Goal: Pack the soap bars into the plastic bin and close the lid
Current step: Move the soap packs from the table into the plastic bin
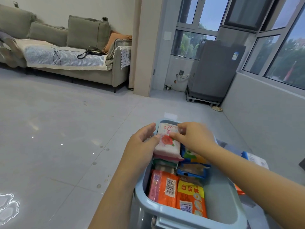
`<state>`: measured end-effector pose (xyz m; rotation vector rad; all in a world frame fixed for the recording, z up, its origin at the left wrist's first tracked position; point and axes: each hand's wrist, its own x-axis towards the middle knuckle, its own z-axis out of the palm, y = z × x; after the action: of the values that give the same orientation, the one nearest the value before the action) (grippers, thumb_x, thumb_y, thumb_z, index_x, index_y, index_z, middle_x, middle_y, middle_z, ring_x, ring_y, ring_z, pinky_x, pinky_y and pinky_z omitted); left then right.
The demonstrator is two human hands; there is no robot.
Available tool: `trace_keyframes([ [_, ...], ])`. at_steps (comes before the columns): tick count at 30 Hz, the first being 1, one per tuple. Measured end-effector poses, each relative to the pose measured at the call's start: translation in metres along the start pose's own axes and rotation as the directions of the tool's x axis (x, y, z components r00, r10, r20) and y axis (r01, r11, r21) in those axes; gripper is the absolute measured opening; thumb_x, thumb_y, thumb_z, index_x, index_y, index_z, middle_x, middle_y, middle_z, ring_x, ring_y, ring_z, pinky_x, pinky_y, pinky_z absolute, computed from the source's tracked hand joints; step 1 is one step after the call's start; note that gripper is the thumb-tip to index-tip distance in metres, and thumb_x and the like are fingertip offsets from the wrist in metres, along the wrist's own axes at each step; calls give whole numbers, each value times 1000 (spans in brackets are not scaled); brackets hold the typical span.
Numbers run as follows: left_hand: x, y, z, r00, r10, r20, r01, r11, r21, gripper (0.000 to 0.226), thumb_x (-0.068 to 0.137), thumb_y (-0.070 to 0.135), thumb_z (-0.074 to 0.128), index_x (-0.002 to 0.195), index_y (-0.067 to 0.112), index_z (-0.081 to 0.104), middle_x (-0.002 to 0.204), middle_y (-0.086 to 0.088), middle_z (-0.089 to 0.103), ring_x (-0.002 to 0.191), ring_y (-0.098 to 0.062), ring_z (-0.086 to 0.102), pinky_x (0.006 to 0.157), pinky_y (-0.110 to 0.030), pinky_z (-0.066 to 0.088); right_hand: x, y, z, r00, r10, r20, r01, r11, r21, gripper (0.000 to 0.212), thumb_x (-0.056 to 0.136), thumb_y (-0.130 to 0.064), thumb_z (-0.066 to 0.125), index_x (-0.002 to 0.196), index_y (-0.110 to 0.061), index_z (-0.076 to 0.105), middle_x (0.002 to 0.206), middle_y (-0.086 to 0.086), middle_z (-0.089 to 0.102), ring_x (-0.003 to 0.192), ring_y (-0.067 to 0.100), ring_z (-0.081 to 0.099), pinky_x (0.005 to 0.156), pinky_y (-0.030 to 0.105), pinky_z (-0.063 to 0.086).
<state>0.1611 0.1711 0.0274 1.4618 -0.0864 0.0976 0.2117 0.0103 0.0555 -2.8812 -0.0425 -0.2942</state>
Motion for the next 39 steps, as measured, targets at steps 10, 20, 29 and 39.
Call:
trace_keyframes([
  [10,-7,2,1,1000,12,15,-14,990,140,33,94,14,51,120,32,56,96,27,52,70,29,53,45,3,38,-22,25,6,933,-201,298,230,971,-65,74,79,-70,34,144,-41,13,156,0,17,139,26,17,112,45,13],
  [20,-7,2,1,999,38,12,-39,976,216,35,92,18,55,125,30,56,105,20,52,79,12,51,47,3,39,-19,24,23,971,-191,143,212,965,-154,70,83,-70,26,145,-41,12,151,-4,30,135,25,24,108,43,19],
  [29,-9,-1,-1,997,74,25,-78,962,261,38,91,19,55,129,25,54,115,14,54,89,9,51,53,5,39,-20,21,19,972,-214,94,226,965,-134,66,81,-71,33,140,-43,28,153,-4,27,129,28,33,105,45,26],
  [39,-36,23,8,989,117,86,-139,928,345,36,94,22,51,129,25,52,116,11,58,97,-2,55,56,0,46,-58,29,-15,982,-187,2,174,921,350,48,89,-42,50,136,-32,43,139,-2,50,128,19,42,102,46,41],
])
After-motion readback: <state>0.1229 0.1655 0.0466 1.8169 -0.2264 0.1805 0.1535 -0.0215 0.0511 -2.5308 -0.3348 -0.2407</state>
